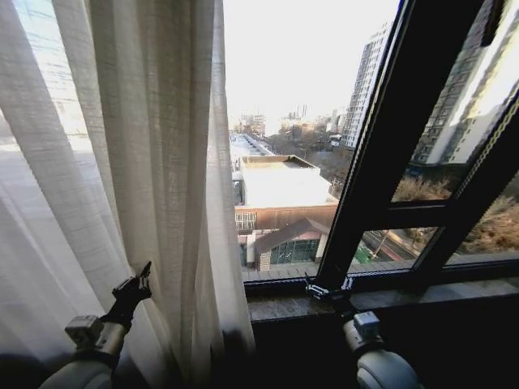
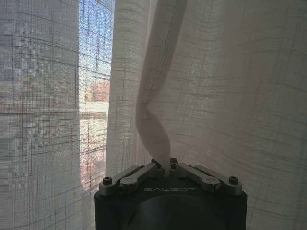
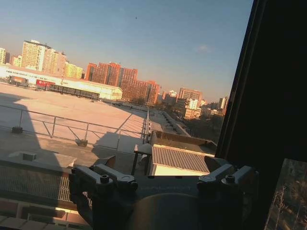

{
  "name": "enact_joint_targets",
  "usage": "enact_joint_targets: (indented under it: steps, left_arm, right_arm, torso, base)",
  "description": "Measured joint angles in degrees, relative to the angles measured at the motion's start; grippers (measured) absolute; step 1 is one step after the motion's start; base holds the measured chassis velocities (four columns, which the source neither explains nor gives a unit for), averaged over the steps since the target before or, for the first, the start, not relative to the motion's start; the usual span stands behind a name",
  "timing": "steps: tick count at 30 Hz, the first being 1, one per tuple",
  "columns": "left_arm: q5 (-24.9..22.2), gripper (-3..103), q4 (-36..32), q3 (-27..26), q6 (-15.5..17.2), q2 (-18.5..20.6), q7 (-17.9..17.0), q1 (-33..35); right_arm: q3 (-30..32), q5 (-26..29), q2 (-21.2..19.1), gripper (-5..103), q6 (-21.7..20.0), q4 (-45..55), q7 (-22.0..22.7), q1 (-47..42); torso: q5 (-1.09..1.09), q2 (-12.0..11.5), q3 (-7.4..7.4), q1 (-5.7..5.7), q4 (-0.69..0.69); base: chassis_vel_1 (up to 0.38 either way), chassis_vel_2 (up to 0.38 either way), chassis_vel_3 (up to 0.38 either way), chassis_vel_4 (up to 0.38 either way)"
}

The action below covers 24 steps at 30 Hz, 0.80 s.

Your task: Open the curtains by pulling them apart, changing their state from closed to fully open.

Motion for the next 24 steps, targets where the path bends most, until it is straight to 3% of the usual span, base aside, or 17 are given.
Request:
enact_joint_targets:
  steps: [3, 6, 7, 10, 11, 13, 17, 20, 22, 24]
  left_arm:
    - [-0.21, 0, 0.27, -2.96, 1.22, -0.81, -2.37, 0.19]
    - [-1.75, 0, 1.88, -10.12, 3.37, -3.11, -9.11, -0.15]
    - [-1.75, 0, 1.88, -10.12, 3.37, -3.11, -9.11, -0.15]
    - [-1.93, 0, 4.62, -16.14, 4.35, -4.98, -17.05, -0.84]
    - [-1.93, 0, 4.62, -16.14, 4.35, -4.98, -17.05, -0.84]
    - [-1.89, 0, 5.5, -18.06, 4.76, -5.59, -20.48, -0.76]
    - [-1.86, 0, 4.03, -17.62, 5.04, -5.65, -18.35, 0.53]
    - [-1.34, 16, 0.47, -15.8, 5.05, -6.47, -13.29, 2.3]
    - [-0.84, 16, -0.87, -14.8, 5.11, -6.9, -12.27, 3.08]
    - [0.18, 27, -4.21, -12.81, 6.2, -8.18, -10.54, 5.72]
  right_arm:
    - [-0.35, -0.02, -0.02, 100, 0.01, -0.11, -0.18, 0.25]
    - [-0.9, -0.1, -0.2, 100, 0.04, -0.22, -1.16, 0.66]
    - [-0.9, -0.1, -0.2, 100, 0.04, -0.22, -1.16, 0.66]
    - [-1.09, -0.13, -0.29, 100, 0.07, -0.22, -1.41, 0.79]
    - [-1.09, -0.13, -0.29, 100, 0.07, -0.22, -1.41, 0.79]
    - [-1.09, -0.13, -0.29, 100, 0.07, -0.22, -1.43, 0.81]
    - [-0.66, -0.13, -0.19, 100, 0.11, -0.21, -1.43, 0.44]
    - [-0.57, -0.13, -0.04, 100, 0.14, -0.21, -1.38, 0.66]
    - [-0.58, -0.12, 0.03, 100, 0.14, -0.2, -1.38, 0.72]
    - [-0.58, -0.1, 0.16, 100, 0.17, -0.3, -1.36, 0.8]
  torso:
    - [-0.03, 0.0, 0.0, 0.0, 0.01]
    - [-0.07, 0.01, -0.01, 0.0, 0.02]
    - [-0.07, 0.01, -0.01, 0.0, 0.02]
    - [-0.03, 0.01, -0.01, -0.01, 0.01]
    - [-0.03, 0.01, -0.01, -0.01, 0.01]
    - [-0.02, 0.0, -0.01, -0.01, 0.03]
    - [-0.05, 0.0, -0.01, 0.0, 0.02]
    - [-0.05, 0.01, -0.01, 0.0, 0.0]
    - [-0.05, 0.01, -0.01, 0.0, 0.01]
    - [-0.03, 0.01, -0.01, 0.0, 0.01]
  base:
    - [0.0, 0.0, 0.0, 0.0]
    - [0.0, 0.0, 0.0, 0.0]
    - [0.0, 0.0, 0.0, 0.0]
    - [0.0, 0.0, 0.0, 0.0]
    - [0.0, 0.0, 0.0, 0.0]
    - [0.0, 0.0, 0.0, 0.0]
    - [0.0, 0.0, 0.0, 0.0]
    - [0.0, 0.0, 0.0, 0.0]
    - [0.0, 0.0, 0.0, 0.0]
    - [0.0, 0.0, 0.0, 0.0]
